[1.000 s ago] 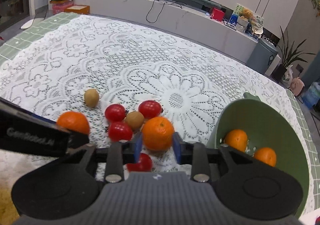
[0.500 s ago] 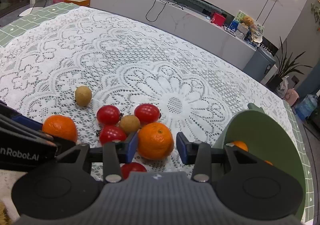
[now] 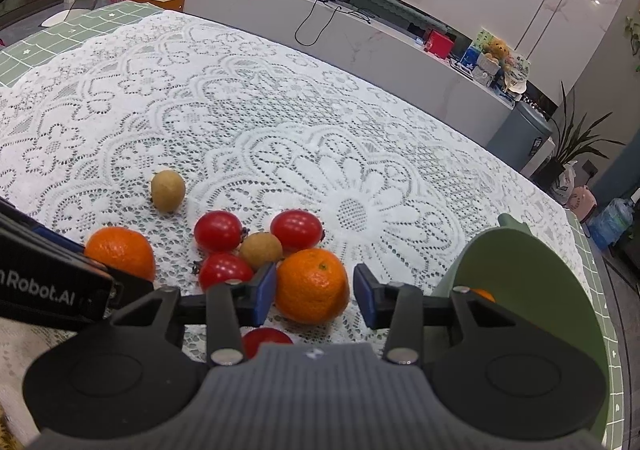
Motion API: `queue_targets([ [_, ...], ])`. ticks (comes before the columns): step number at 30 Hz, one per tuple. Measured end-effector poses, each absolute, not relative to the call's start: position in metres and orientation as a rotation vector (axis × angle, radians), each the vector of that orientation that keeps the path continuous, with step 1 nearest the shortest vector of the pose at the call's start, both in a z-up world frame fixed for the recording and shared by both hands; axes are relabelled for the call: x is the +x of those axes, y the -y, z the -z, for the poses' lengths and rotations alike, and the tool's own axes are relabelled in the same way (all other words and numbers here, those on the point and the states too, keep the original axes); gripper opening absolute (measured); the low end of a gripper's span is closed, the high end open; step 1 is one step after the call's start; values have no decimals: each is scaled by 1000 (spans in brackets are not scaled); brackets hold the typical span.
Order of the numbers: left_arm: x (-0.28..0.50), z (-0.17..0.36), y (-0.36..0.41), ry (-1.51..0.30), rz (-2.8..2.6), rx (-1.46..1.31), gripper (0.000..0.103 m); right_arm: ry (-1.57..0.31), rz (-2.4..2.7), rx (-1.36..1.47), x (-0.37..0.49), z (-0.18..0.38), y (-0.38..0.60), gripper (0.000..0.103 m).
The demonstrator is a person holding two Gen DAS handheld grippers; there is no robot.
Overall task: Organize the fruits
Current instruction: 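Grasp an orange with the right tool while the left tool holds its orange, then lift both oranges and swing both tools around toward the colander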
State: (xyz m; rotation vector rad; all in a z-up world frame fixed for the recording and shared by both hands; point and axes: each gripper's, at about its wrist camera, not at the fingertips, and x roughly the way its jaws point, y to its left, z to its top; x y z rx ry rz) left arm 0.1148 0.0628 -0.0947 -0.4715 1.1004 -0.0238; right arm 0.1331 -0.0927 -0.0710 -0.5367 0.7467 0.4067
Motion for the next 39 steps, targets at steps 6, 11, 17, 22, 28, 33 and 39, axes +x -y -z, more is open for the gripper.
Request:
queue_targets([
  [6,115,93,-62,-1097,17,-460,48,-738,-411,-536,130,70,93,32],
  [11,110,86,-58,-1048,-8,-449,47,-720,-404,-509,128,66,98,32],
  [17,104,64,-54,-999,-3,-433,47,-661,-414,-458,121,53,107,31],
  [22,97,46,-52,-968,-6,-449,47,-628,-441,-415,112,40,114,31],
  [28,95,26,-37,-930,16,-423,47,-657,-464,-310,108,22,133,30],
  [33,100,16,-19,-917,56,-407,47,-708,-443,-196,119,7,161,30],
  [39,110,11,9,-925,120,-393,47,-720,-482,-30,129,-17,205,0],
])
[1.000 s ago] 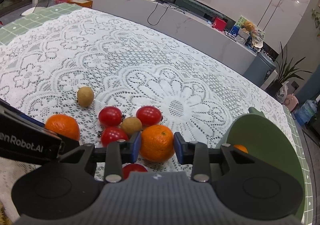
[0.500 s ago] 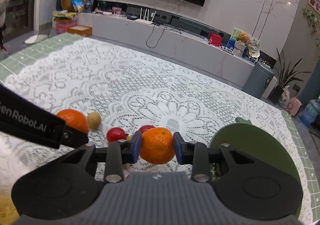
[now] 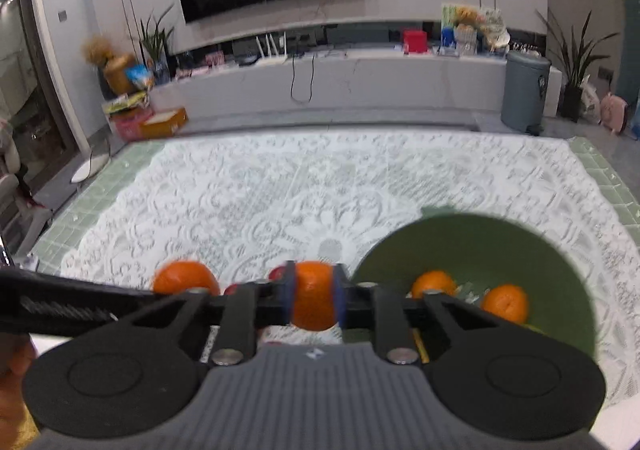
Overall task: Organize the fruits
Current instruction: 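Lift both oranges and swing both tools around toward the colander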
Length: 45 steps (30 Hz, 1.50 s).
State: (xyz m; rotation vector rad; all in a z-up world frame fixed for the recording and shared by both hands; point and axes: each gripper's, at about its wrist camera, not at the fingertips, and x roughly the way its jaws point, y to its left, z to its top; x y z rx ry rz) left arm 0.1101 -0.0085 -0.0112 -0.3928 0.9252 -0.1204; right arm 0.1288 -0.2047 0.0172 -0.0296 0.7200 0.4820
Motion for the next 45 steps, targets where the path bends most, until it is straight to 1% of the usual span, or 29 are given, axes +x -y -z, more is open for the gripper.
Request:
queue_targets([
  [3,117,11,24,-930,157,-372,47,-720,-442,-21,135,-25,222,0],
  [9,123,21,32,-957,171,-372,47,-813,-402,41,142,-11,253,0],
  [17,112,26,-11,-965,47,-413,47,-825,-514,12,136,-8,237,0],
  [22,110,29,-37,-959,5,-438,47,-848,-566,-37,155,-10,219,1],
  [23,111,28,-41,-952,5,-441,47,-840,-569,-58,164,-14,218,5],
  [24,113,26,-45,-942,6,-444,47,-834,-570,-81,180,-19,217,25],
  [25,115,26,-49,-933,8,-446,47,-832,-565,-90,198,-23,218,48],
  [26,117,25,-53,-923,9,-449,47,-832,-545,-91,221,-27,220,52],
  [31,137,28,-80,-903,-12,-498,47,-911,-445,-132,360,-20,211,51],
  [33,147,31,-89,-913,-15,-517,47,-928,-407,-164,405,-6,203,51],
  [35,157,34,-97,-924,-17,-522,47,-1001,-379,-161,439,12,199,51],
  [38,170,41,-103,-935,-6,-517,47,-1083,-325,-151,470,38,197,51],
  [45,185,56,-107,-936,20,-531,47,-1101,-246,-169,507,64,195,50],
])
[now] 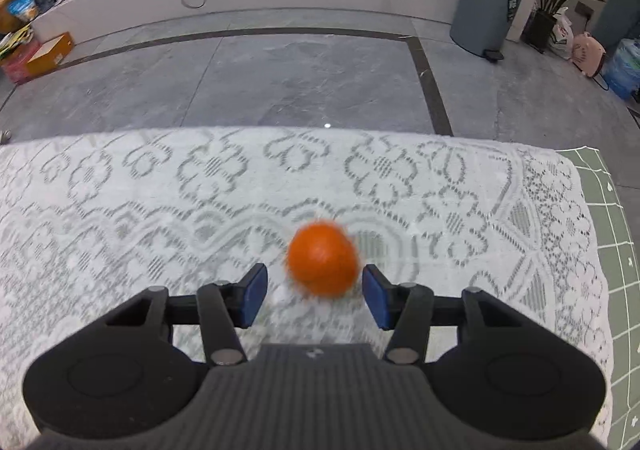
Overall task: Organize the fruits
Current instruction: 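Lift both oranges and swing both tools around toward the colander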
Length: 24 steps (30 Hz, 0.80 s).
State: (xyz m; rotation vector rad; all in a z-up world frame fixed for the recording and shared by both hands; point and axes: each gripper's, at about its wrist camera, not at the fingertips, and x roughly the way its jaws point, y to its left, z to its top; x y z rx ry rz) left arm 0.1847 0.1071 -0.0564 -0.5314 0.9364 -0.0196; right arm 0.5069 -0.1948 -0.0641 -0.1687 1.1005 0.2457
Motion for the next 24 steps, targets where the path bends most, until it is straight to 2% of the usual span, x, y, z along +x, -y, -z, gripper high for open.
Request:
queue_targets([
  [2,185,60,-110,-940,17,-539,47,-1098,-235,-143,521,67,196,50],
  [6,185,63,-114,-955,-5,-545,47,-1177,-198,-78,539,81,195,43],
  [17,185,62,-107,-973,11,-542,47,-1241,-198,-36,516,86,202,44],
  [24,176,47,-97,-963,18,-522,47,-1240,-191,-42,487,83,217,41],
])
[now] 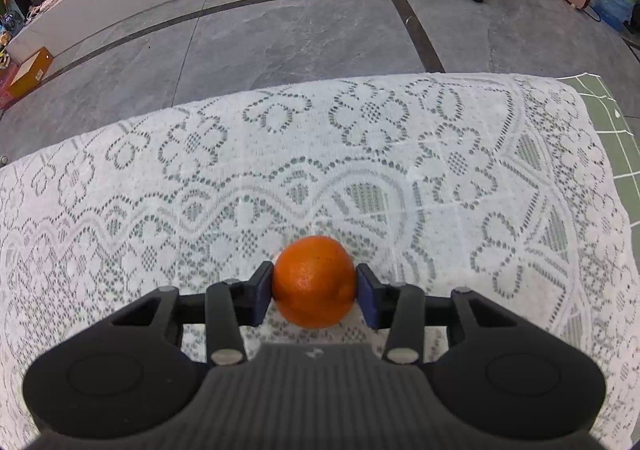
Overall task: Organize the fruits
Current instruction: 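Lift both oranges and swing both tools around toward the colander, then lower both oranges into the colander and open both tools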
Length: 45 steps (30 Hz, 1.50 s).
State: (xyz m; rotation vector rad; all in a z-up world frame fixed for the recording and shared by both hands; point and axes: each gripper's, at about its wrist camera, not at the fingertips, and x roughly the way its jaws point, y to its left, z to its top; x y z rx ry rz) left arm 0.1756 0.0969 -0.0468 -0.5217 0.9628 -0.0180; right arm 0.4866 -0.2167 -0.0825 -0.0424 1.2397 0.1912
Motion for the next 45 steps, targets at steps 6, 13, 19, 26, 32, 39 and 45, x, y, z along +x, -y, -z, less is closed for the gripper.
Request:
queue_targets([
  [6,169,23,-74,-942,62,-489,47,-1218,-262,-41,442,54,231,41],
  [13,163,-2,-23,-917,177,-397,47,-1164,-377,-32,380,1,257,41],
  [19,162,-9,30,-917,259,-298,47,-1130,-478,-52,325,-32,283,41],
  [26,167,1,83,-952,321,-164,47,-1152,-572,-106,267,-22,297,41],
  [32,173,13,113,-981,328,-27,47,-1198,-598,-107,250,4,300,41],
  [39,181,22,133,-996,345,101,47,-1215,-677,-192,242,26,292,41],
  [45,186,30,140,-1013,344,164,47,-1202,-720,-257,240,35,286,41],
])
